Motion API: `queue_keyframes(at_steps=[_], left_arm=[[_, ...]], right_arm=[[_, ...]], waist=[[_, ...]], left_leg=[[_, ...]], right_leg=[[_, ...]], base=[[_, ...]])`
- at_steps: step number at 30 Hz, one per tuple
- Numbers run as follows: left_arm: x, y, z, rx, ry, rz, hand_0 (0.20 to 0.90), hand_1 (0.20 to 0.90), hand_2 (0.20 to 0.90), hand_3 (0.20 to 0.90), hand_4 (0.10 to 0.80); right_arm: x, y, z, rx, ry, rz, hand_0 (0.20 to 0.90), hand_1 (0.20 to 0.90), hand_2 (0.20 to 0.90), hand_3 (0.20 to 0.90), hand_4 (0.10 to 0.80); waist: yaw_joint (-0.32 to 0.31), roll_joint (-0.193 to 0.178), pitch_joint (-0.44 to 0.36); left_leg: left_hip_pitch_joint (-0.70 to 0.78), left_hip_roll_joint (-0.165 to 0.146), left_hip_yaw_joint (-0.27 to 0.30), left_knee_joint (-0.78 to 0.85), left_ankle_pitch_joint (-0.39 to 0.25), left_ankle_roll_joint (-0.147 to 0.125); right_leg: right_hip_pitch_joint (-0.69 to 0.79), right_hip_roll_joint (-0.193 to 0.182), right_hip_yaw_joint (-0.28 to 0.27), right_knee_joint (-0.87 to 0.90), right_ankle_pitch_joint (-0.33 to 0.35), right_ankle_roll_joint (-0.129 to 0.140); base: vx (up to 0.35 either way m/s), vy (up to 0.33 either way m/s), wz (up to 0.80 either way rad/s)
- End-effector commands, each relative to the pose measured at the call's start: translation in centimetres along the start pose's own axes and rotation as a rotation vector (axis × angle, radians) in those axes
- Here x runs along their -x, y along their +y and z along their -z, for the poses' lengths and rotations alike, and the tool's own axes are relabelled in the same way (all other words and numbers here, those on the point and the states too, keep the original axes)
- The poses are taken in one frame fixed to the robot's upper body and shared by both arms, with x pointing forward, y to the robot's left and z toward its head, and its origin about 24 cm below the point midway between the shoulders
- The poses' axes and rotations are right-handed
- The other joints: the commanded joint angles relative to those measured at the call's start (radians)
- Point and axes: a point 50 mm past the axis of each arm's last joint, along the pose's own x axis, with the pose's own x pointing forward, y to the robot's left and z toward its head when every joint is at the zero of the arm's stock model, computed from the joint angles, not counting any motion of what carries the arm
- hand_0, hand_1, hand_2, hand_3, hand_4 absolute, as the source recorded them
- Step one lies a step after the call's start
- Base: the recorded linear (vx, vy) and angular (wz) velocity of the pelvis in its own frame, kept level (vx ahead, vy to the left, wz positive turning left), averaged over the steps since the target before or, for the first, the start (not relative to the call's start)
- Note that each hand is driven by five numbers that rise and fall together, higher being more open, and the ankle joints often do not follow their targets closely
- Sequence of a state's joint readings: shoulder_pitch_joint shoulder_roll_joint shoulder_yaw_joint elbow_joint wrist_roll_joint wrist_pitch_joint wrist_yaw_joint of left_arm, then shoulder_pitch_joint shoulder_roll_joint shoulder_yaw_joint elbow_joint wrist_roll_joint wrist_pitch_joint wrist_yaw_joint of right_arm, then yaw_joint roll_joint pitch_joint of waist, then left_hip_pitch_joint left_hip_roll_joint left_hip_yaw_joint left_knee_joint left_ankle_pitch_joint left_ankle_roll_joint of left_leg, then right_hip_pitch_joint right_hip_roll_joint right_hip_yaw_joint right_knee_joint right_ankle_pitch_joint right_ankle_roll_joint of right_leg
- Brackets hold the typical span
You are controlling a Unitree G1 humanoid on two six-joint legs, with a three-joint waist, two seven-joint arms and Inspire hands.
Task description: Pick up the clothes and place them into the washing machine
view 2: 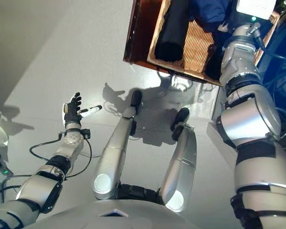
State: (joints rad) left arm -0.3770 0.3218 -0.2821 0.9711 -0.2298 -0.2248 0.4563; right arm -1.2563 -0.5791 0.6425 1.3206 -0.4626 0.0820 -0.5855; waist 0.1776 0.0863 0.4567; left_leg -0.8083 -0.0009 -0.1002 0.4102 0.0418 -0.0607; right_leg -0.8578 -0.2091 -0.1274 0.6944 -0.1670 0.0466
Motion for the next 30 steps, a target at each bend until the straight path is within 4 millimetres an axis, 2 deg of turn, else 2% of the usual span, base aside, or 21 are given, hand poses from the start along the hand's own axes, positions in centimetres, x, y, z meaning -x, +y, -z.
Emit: queue_keyframes(at_steps=[1, 3, 10, 17, 20, 26, 30], left_arm=[[0.8, 2.4, 3.1, -0.046, 0.076, -0.082, 0.900, 0.900, 0.900, 0.900, 0.800], [0.9, 2.4, 3.3, -0.049, 0.083, -0.079, 0.900, 0.900, 0.900, 0.900, 0.800], [2.1, 2.7, 5.4, -0.067, 0.142, -0.067, 0.900, 0.900, 0.900, 0.900, 0.800], [3.5, 2.7, 7.1, -0.078, 0.191, -0.052, 0.900, 0.900, 0.900, 0.900, 0.800], [3.7, 2.6, 7.4, -0.086, 0.208, -0.057, 0.900, 0.900, 0.900, 0.900, 0.800], [4.6, 1.6, 8.3, -0.087, 0.240, -0.040, 0.900, 0.900, 0.900, 0.900, 0.800], [5.1, 1.1, 8.7, -0.081, 0.257, -0.034, 0.900, 0.900, 0.900, 0.900, 0.800]], right_arm=[[0.0, -0.8, -0.4, -0.096, -0.026, 0.108, 0.200, 0.200, 0.200, 0.200, 0.300], [0.4, -0.2, -0.6, -0.143, -0.019, 0.096, 0.200, 0.200, 0.200, 0.200, 0.300], [3.3, 3.1, -0.7, -0.477, 0.062, 0.017, 0.200, 0.200, 0.200, 0.200, 0.300], [9.3, 7.4, 0.2, -0.875, 0.244, -0.056, 0.200, 0.200, 0.200, 0.200, 0.300], [11.2, 8.1, 0.1, -1.055, 0.308, -0.055, 0.200, 0.200, 0.200, 0.200, 0.300], [15.4, 9.8, 0.3, -1.448, 0.526, -0.002, 0.200, 0.200, 0.200, 0.200, 0.300], [16.6, 10.3, 0.5, -1.704, 0.695, 0.112, 0.200, 0.200, 0.200, 0.200, 0.300]], waist=[[-0.022, -0.002, -0.102], [-0.027, -0.002, -0.104], [-0.062, 0.000, -0.106], [-0.094, 0.009, -0.125], [-0.105, 0.009, -0.121], [-0.121, 0.037, -0.127], [-0.125, 0.055, -0.139]], left_leg=[[0.044, -0.060, 0.051, -0.029, -0.041, -0.005], [0.070, -0.060, 0.056, -0.049, -0.035, -0.003], [0.217, -0.059, 0.076, -0.146, -0.016, 0.013], [0.314, -0.058, 0.100, -0.204, -0.009, 0.024], [0.315, -0.056, 0.107, -0.182, -0.020, 0.027], [0.319, -0.055, 0.120, -0.168, -0.034, 0.031], [0.307, -0.054, 0.125, -0.158, -0.040, 0.033]], right_leg=[[0.090, 0.065, 0.055, -0.195, 0.118, 0.041], [0.117, 0.068, 0.057, -0.220, 0.126, 0.043], [0.260, 0.075, 0.090, -0.350, 0.179, 0.055], [0.345, 0.074, 0.118, -0.427, 0.201, 0.063], [0.350, 0.074, 0.122, -0.418, 0.196, 0.059], [0.349, 0.077, 0.133, -0.406, 0.187, 0.056], [0.338, 0.077, 0.141, -0.402, 0.181, 0.053]], base=[[-0.055, 0.063, -0.20], [-0.005, 0.042, -0.22], [0.042, 0.044, -0.19], [0.035, 0.035, -0.19], [-0.027, -0.003, -0.19], [-0.018, 0.024, -0.08], [-0.004, 0.022, -0.05]])
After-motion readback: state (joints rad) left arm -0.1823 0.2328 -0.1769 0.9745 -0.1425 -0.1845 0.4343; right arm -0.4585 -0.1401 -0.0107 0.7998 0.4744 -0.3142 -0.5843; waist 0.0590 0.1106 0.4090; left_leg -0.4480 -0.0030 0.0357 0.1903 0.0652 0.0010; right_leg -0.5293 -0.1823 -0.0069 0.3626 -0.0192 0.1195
